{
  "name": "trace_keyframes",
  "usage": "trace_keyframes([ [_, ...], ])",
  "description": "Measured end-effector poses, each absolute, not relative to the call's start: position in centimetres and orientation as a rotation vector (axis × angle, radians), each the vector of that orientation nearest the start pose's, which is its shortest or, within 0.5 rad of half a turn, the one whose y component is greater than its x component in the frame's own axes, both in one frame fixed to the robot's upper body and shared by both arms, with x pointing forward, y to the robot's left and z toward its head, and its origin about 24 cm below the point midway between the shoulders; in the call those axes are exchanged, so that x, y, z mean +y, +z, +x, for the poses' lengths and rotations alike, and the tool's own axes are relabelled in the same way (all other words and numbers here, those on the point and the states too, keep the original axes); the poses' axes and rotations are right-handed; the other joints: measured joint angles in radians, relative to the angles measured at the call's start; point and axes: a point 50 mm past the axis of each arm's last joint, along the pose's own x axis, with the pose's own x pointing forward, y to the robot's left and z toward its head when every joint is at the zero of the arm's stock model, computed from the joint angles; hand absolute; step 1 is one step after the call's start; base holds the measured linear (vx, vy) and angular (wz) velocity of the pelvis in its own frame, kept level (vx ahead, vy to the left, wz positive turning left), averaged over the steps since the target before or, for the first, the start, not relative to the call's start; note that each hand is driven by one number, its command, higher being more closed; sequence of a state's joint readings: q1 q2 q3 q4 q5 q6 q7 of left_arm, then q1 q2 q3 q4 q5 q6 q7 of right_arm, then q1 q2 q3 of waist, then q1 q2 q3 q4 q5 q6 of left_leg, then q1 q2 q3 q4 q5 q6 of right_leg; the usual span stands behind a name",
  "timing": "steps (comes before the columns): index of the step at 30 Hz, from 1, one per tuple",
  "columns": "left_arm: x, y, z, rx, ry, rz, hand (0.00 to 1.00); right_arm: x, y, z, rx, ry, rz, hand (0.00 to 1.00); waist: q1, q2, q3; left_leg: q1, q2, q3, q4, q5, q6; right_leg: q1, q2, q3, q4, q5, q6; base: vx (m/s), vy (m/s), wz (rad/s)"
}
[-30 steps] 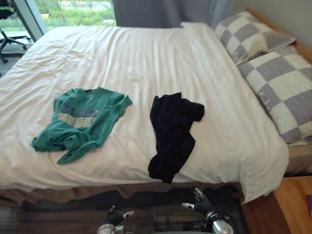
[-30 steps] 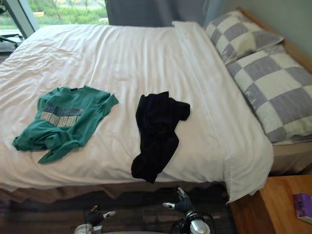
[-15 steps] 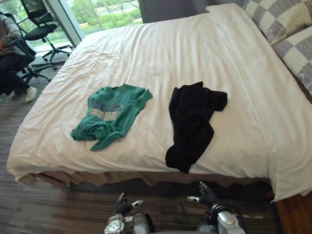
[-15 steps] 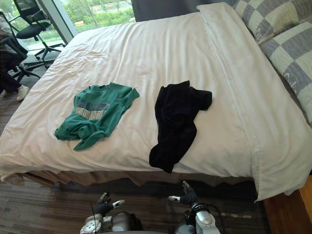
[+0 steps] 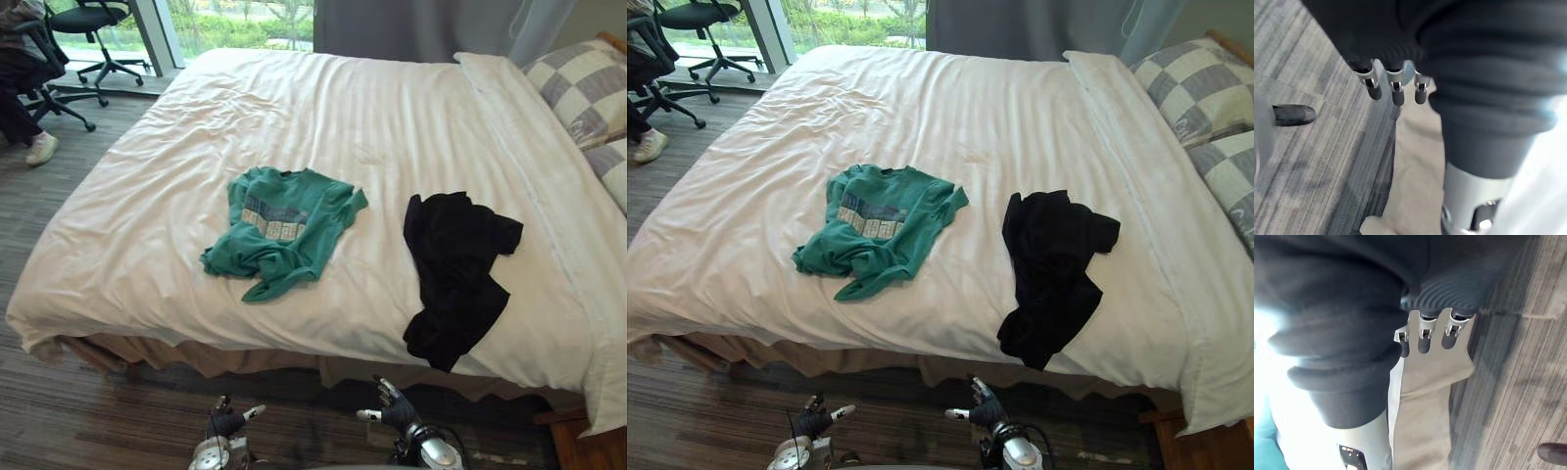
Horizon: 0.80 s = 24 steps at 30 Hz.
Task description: Tidy the bed and pick cloth on bed and put in laundry
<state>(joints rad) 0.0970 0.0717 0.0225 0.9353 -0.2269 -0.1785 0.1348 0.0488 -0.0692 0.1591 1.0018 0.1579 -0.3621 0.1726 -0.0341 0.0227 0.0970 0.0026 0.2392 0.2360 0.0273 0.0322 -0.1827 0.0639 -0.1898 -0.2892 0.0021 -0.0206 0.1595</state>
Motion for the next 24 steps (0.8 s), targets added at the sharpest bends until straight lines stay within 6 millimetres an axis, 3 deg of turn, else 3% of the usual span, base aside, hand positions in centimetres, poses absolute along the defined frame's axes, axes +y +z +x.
trace_keyframes([
  [2,18.9,-14.5,12.0,0.868,0.412,-0.123,0.00,-15.2,-13.5,14.3,0.701,0.134,0.091,0.00,-0.002,0.023,-0.010,0.000,-0.002,0.010,-0.053,0.037,0.004,-0.019,0.004,0.000,0.003,0.001,0.000,0.01,0.008,-0.02],
  [6,20.0,-14.8,10.6,0.898,0.658,-0.238,0.00,-17.2,-14.0,13.0,0.741,-0.050,0.139,0.00,-0.003,0.014,-0.009,0.054,0.004,0.030,-0.096,0.049,0.002,0.006,0.012,0.007,0.003,0.001,0.000,0.01,-0.008,-0.10],
  [9,24.3,-14.4,8.4,0.860,0.981,-0.370,0.00,-20.6,-14.1,11.5,0.723,-0.342,0.249,0.00,0.000,-0.003,-0.018,0.089,0.004,0.064,-0.103,0.049,0.002,0.021,0.008,0.019,0.005,0.001,0.000,-0.03,0.010,-0.17],
  [11,28.9,-13.1,7.0,0.740,1.221,-0.454,0.00,-24.8,-13.6,9.0,0.662,-0.625,0.315,0.00,0.008,-0.008,-0.021,0.106,0.004,0.075,-0.107,0.050,0.000,0.031,0.006,0.018,0.008,0.001,0.000,-0.06,0.000,-0.06],
  [12,29.9,-12.7,6.7,0.707,1.266,-0.469,0.00,-25.9,-13.3,8.3,0.644,-0.683,0.319,0.00,0.011,-0.007,-0.020,0.114,0.004,0.077,-0.110,0.051,-0.001,0.038,0.005,0.017,0.008,0.000,0.000,-0.07,-0.002,-0.02],
  [13,32.0,-11.8,5.7,0.628,1.371,-0.504,0.00,-28.4,-12.5,6.9,0.592,-0.791,0.300,0.00,0.014,-0.004,-0.025,0.120,0.004,0.086,-0.118,0.052,-0.004,0.046,0.005,0.017,0.008,-0.002,0.004,-0.08,-0.001,-0.02],
  [14,34.0,-10.7,4.8,0.532,1.459,-0.534,0.00,-30.7,-11.3,6.0,0.530,-0.867,0.264,0.00,0.015,-0.004,-0.030,0.129,0.005,0.097,-0.124,0.042,0.000,0.054,0.002,0.014,0.008,-0.009,0.012,-0.09,-0.003,-0.05],
  [17,37.3,-8.4,2.7,0.392,1.578,-0.516,0.00,-35.3,-7.5,5.4,0.347,-0.956,0.145,0.00,0.003,0.004,-0.049,0.134,0.013,0.142,-0.127,0.037,-0.005,0.054,0.001,0.013,0.007,-0.010,0.012,-0.04,-0.004,-0.02],
  [18,38.9,-6.9,2.0,0.316,1.610,-0.482,0.00,-37.4,-4.7,6.0,0.220,-0.961,0.069,0.00,-0.006,0.004,-0.059,0.136,0.021,0.180,-0.127,0.039,-0.007,0.053,0.001,0.010,0.006,-0.009,0.012,0.01,-0.008,0.04],
  [21,43.2,-0.8,3.7,0.110,1.533,-0.278,0.00,-40.3,4.2,9.6,-0.104,-0.830,-0.140,0.00,-0.005,-0.001,-0.103,0.144,0.025,0.210,-0.127,0.044,-0.014,0.052,0.003,0.019,-0.001,-0.008,0.014,0.02,-0.005,-0.06],
  [22,43.9,0.6,4.3,0.072,1.506,-0.222,0.00,-40.4,5.6,10.5,-0.155,-0.800,-0.166,0.00,-0.006,0.003,-0.108,0.144,0.025,0.210,-0.127,0.044,-0.014,0.050,0.004,0.020,-0.005,-0.009,0.014,0.03,-0.009,-0.05],
  [23,45.4,4.5,6.1,-0.042,1.430,-0.072,0.00,-40.3,8.4,12.4,-0.254,-0.737,-0.207,0.00,-0.007,-0.016,-0.127,0.142,0.025,0.210,-0.127,0.045,-0.017,0.048,0.007,0.026,-0.008,-0.009,0.014,0.03,-0.011,-0.02],
  [24,45.6,5.3,6.5,-0.063,1.411,-0.043,0.00,-40.3,8.9,12.7,-0.267,-0.728,-0.210,0.00,-0.007,-0.009,-0.125,0.141,0.025,0.211,-0.127,0.046,-0.017,0.046,0.007,0.028,-0.008,-0.009,0.014,0.03,-0.008,-0.05],
])
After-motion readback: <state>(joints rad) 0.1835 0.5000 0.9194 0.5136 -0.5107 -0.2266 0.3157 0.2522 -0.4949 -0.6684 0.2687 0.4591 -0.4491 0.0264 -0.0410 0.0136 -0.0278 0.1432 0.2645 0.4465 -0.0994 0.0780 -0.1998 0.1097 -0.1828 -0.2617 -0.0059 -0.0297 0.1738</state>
